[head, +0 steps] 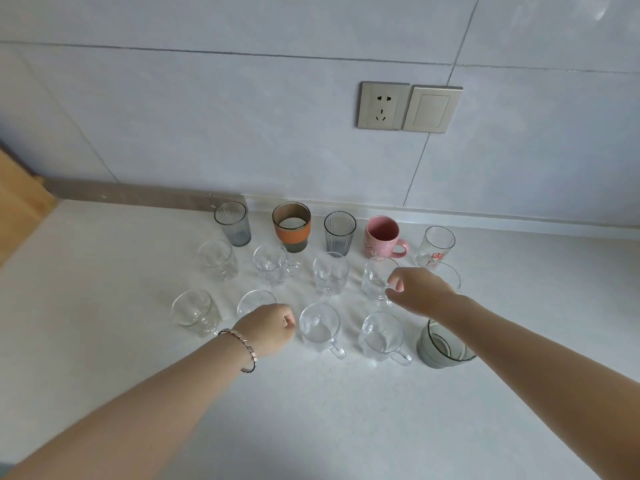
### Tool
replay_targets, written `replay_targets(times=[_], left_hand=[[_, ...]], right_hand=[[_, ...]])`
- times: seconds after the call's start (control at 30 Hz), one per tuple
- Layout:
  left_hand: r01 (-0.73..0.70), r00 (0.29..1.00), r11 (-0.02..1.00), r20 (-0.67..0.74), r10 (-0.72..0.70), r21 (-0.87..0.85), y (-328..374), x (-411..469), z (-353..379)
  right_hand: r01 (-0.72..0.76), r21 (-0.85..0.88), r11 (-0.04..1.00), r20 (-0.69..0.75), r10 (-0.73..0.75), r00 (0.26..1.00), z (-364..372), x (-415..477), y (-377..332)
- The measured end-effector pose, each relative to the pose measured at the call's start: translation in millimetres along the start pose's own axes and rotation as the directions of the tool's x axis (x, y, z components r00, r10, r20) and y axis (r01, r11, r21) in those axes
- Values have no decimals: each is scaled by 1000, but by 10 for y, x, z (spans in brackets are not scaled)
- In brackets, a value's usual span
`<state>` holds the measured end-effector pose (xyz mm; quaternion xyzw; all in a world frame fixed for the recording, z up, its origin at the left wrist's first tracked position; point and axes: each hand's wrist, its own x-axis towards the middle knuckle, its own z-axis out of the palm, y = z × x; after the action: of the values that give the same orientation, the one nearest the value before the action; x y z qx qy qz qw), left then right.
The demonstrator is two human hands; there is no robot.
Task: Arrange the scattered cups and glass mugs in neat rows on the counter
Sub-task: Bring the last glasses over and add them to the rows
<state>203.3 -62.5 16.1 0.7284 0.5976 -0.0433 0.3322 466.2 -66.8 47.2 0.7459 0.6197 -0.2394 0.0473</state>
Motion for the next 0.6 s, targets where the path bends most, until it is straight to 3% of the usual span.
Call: replay_targets(times=[0.17, 0.33, 0.6], left_hand=[[71, 985, 997, -157, -73, -16, -256, 90, -563], [114, 974, 994, -197, -111, 3, -644, 298, -954], [26, 978, 994, -206, -4, 104, -1223, 962, -1495]], right_hand=[[97, -8, 995, -14, -97, 995, -39, 286, -575], [144, 8, 990, -16, -144, 989, 28, 548, -1139], [24, 109, 994, -87, -14, 996, 98, 1094, -1923]])
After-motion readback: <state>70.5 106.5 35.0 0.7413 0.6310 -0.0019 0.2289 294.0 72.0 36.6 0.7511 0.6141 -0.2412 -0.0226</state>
